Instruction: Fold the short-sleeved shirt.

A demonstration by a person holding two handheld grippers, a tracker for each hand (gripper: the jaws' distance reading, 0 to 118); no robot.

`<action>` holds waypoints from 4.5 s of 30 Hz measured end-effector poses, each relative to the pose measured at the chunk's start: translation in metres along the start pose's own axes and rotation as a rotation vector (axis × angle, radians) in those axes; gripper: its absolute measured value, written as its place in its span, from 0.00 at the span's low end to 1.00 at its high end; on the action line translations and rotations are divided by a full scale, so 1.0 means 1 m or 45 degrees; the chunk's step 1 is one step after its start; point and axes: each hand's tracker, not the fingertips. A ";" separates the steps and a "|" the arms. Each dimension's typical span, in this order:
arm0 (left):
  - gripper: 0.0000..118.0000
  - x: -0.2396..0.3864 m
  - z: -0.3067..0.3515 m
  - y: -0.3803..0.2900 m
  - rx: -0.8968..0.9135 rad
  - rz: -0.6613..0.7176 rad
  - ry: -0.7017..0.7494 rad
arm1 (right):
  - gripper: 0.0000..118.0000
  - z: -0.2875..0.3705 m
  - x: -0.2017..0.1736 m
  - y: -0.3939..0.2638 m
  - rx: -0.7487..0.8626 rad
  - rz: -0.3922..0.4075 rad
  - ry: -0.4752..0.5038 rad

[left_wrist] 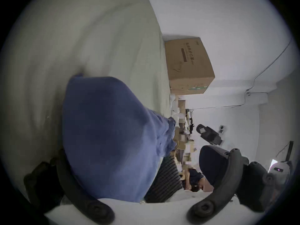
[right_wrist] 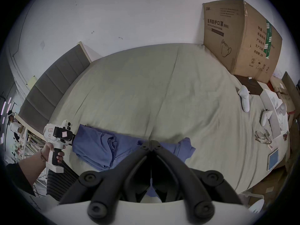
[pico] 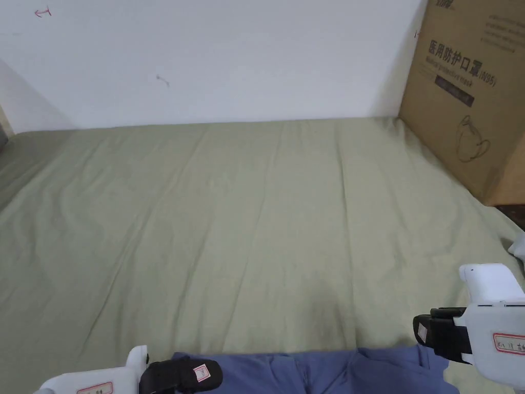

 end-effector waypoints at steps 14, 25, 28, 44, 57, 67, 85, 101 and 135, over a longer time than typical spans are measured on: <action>0.09 0.081 0.051 -0.013 0.214 -0.318 0.572 | 0.00 -0.002 -0.002 -0.001 -0.008 0.020 0.052; 0.09 0.153 0.035 -0.020 0.206 -0.593 1.018 | 0.00 -0.006 0.000 -0.006 0.001 -0.001 0.106; 0.10 0.171 -0.036 -0.028 0.094 -0.490 0.816 | 0.00 0.002 0.004 -0.006 0.013 -0.003 0.098; 0.08 0.184 -0.075 -0.033 0.059 -0.672 0.630 | 0.00 0.029 0.038 -0.010 0.094 -0.087 0.024; 0.01 0.199 0.075 -0.095 0.753 -0.808 0.932 | 0.00 0.019 0.022 -0.017 0.149 -0.045 0.096; 0.01 0.166 0.092 -0.100 0.745 -0.691 0.913 | 0.00 -0.098 -0.097 0.002 -0.314 0.201 0.565; 0.98 0.032 0.007 -0.008 0.107 -0.114 0.268 | 0.00 -0.153 -0.062 -0.028 -0.513 -0.004 0.442; 0.26 0.025 -0.028 -0.009 0.083 -0.186 0.234 | 0.00 -0.141 -0.047 -0.036 -0.449 -0.225 0.600; 0.90 0.126 0.219 0.053 0.418 -0.822 1.640 | 0.00 -0.039 -0.051 0.015 -0.052 0.032 0.376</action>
